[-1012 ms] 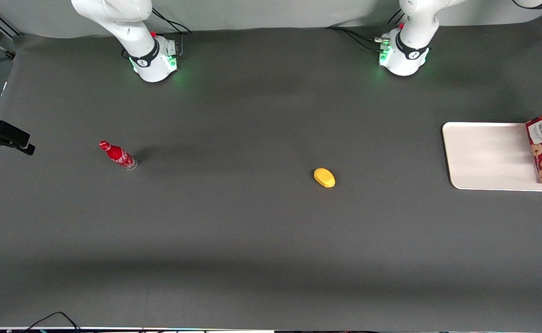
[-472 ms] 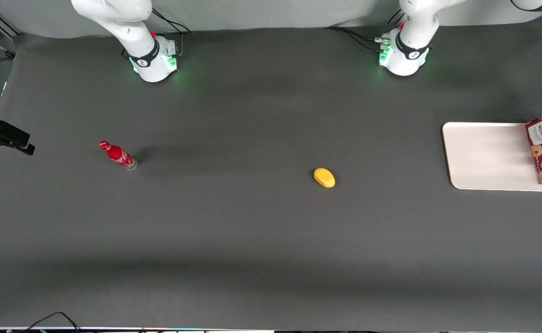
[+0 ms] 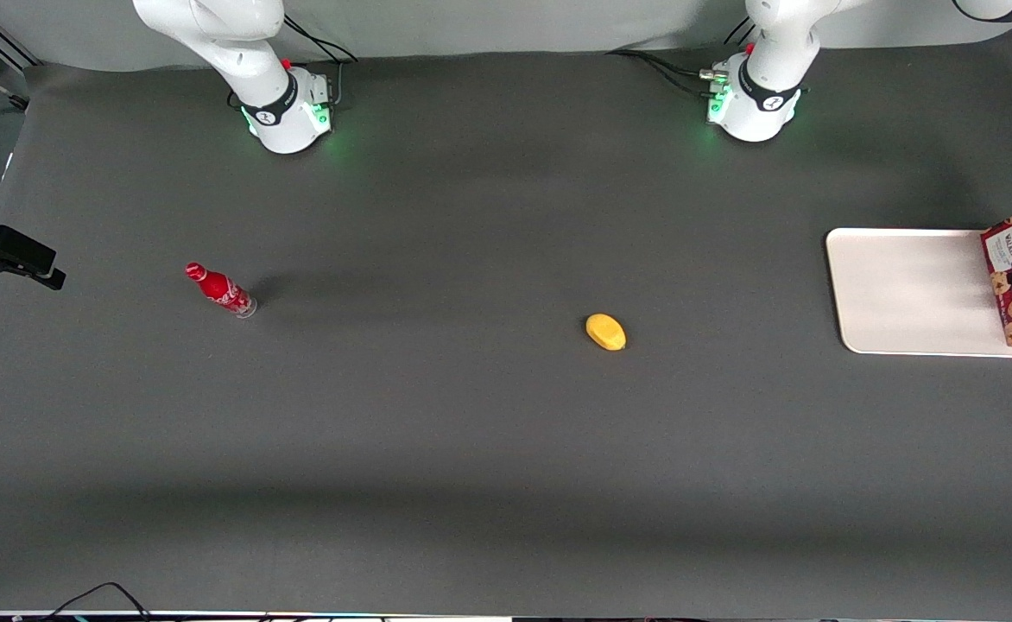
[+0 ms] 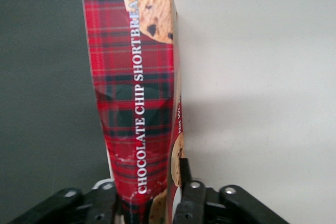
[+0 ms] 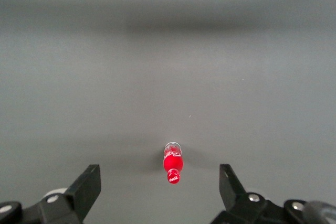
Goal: Place red cookie box on tray
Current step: 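Lower the box onto the tray and open the left gripper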
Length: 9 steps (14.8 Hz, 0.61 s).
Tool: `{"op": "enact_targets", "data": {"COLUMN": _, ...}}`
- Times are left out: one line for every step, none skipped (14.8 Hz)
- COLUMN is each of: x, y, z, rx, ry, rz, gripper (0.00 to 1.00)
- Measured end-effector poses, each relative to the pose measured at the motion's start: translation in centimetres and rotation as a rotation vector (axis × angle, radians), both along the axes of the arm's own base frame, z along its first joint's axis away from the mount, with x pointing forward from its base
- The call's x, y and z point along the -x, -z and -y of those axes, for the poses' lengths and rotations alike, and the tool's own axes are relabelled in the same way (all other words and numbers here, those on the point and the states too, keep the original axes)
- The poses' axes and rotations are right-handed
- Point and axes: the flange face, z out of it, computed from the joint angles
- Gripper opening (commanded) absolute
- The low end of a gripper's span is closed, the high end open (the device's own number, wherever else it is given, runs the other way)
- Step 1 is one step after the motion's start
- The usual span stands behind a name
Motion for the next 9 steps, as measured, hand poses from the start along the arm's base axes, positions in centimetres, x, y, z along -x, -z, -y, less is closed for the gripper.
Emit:
{"op": "enact_targets", "data": {"x": 0.0, "y": 0.0, "z": 0.0, "rx": 0.001, "ry": -0.004, "rz": 0.004, "gripper": 1.00}}
{"op": "enact_targets", "data": {"x": -0.1, "y": -0.1, "z": 0.0, "rx": 0.001, "ry": -0.008, "rz": 0.009, "gripper": 1.00}}
{"op": "enact_targets", "data": {"x": -0.3, "y": -0.3, "z": -0.1, "rx": -0.001, "ry": -0.015, "rz": 0.016, "gripper": 1.00}}
{"op": "enact_targets", "data": {"x": -0.5, "y": -0.6, "z": -0.2, "rx": -0.005, "ry": -0.028, "rz": 0.022, "gripper": 1.00}}
{"op": "enact_targets", "data": {"x": -0.7, "y": -1.2, "z": -0.3, "rx": -0.009, "ry": -0.044, "rz": 0.031, "gripper": 1.00}}
{"op": "enact_targets", "data": {"x": -1.1, "y": -2.0, "z": -0.3, "rx": -0.008, "ry": -0.056, "rz": 0.042, "gripper": 1.00}}
{"op": "enact_targets", "data": {"x": -1.4, "y": -3.1, "z": -0.3, "rx": 0.000, "ry": -0.062, "rz": 0.053, "gripper": 1.00}}
{"op": "enact_targets", "data": {"x": -1.7, "y": -4.6, "z": -0.2, "rx": 0.018, "ry": -0.071, "rz": 0.062, "gripper": 1.00}}
{"op": "enact_targets", "data": {"x": -2.1, "y": -6.4, "z": 0.0, "rx": 0.041, "ry": -0.085, "rz": 0.069, "gripper": 1.00}}
